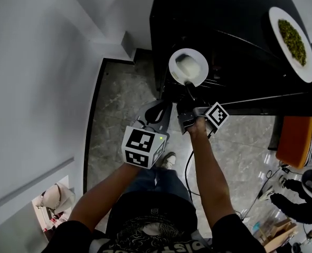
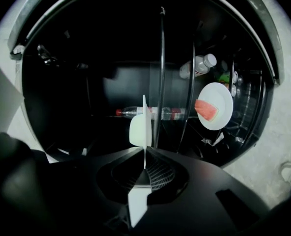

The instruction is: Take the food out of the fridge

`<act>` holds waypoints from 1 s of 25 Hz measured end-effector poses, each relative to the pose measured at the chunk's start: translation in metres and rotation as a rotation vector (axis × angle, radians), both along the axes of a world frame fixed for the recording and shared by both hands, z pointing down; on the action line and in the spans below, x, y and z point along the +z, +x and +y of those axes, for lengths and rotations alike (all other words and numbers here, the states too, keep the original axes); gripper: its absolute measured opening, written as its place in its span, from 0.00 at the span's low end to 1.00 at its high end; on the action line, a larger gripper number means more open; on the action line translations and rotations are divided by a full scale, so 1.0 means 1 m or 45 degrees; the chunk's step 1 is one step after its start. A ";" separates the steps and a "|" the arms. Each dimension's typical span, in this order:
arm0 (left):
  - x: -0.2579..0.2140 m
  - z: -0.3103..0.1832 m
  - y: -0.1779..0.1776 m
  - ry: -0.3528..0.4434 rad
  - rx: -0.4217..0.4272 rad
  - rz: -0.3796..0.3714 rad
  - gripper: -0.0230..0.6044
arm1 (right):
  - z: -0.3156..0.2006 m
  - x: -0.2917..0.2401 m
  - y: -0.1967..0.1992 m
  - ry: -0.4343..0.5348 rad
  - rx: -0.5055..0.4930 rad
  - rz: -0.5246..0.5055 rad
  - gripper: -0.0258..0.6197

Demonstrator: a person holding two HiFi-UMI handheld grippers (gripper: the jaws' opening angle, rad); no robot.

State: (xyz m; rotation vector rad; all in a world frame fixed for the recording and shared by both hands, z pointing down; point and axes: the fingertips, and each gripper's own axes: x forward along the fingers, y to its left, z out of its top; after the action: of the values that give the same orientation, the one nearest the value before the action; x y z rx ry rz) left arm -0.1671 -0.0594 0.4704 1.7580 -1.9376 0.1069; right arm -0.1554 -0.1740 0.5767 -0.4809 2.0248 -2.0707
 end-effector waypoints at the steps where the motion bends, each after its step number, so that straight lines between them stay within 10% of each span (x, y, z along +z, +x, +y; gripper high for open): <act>1: 0.000 0.000 0.000 0.001 0.000 -0.001 0.04 | 0.000 -0.002 0.002 0.015 0.001 -0.006 0.05; 25: -0.090 0.026 0.032 0.145 -0.121 -0.161 0.04 | 0.082 -0.140 0.083 0.079 -0.125 -0.037 0.05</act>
State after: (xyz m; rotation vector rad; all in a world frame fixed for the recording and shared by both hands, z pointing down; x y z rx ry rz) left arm -0.1347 -0.0337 0.3801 1.7654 -2.1534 0.0773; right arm -0.0729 -0.0919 0.4368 -0.3451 2.1287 -2.0499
